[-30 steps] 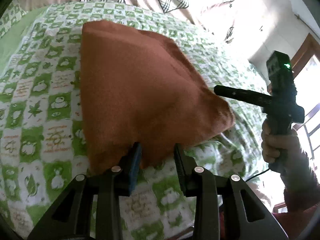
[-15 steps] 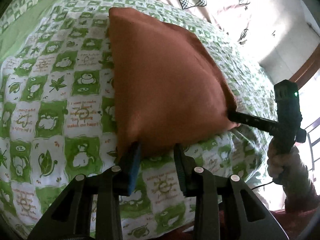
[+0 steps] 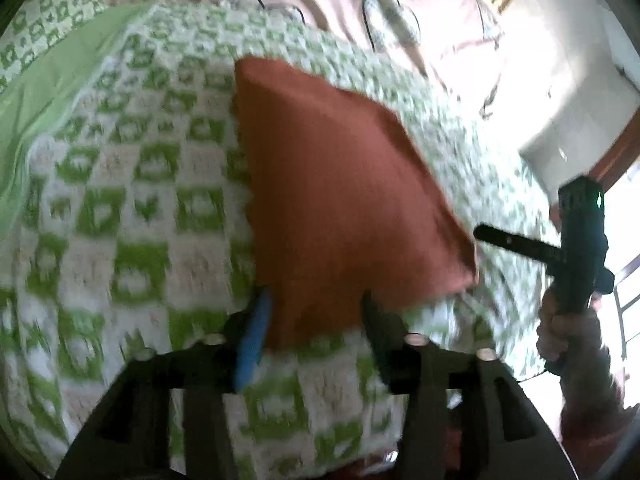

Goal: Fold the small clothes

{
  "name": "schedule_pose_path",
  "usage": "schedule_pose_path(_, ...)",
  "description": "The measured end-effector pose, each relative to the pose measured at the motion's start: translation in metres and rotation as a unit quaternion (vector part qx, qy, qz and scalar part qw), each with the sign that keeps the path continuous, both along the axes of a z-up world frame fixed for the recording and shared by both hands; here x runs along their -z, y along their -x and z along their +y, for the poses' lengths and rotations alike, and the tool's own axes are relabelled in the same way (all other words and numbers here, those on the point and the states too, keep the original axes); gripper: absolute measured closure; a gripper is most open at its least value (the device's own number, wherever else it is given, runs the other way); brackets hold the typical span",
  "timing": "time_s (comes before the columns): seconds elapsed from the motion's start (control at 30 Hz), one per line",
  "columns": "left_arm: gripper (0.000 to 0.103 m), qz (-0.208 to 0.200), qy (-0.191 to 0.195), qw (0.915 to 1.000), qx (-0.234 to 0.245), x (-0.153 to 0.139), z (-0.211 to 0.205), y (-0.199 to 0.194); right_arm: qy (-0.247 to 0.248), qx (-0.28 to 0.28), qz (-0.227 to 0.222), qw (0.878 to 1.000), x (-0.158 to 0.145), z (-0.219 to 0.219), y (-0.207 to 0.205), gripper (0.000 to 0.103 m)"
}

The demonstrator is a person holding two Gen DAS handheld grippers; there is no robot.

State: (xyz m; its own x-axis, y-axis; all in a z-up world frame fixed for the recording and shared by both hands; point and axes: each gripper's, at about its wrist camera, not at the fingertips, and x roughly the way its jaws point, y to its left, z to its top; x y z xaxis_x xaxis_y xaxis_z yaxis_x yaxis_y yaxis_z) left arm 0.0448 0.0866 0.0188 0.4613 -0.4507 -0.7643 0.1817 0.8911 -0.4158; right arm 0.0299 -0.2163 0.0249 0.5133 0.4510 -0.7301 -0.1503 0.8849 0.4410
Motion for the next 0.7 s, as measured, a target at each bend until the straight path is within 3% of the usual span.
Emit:
schedule_pose_path(0.13, 0.045, 0.0, 0.013, 0.9996, -0.024, -0.001, 0.006, -0.047, -0.007, -0.011, -0.008, 1.0, -0.005, 0.002, -0.025, 0.087)
schedule_pose_path(0.3, 0.045, 0.03, 0.055, 0.9971, -0.042, 0.011, 0.021, -0.118, -0.013, -0.03, -0.007, 0.999, -0.005, 0.023, -0.041, 0.087)
schedule_pose_path(0.53, 0.045, 0.061, 0.12, 0.9857, -0.1, 0.03, 0.053, -0.213, -0.016, -0.041, 0.001, 0.999, 0.003, 0.028, -0.047, 0.087)
schedule_pose_path(0.7, 0.045, 0.09, 0.145, 0.9802, -0.1, 0.05, 0.053, -0.259, -0.013, -0.048, 0.006, 0.999, 0.008, 0.032, -0.054, 0.086)
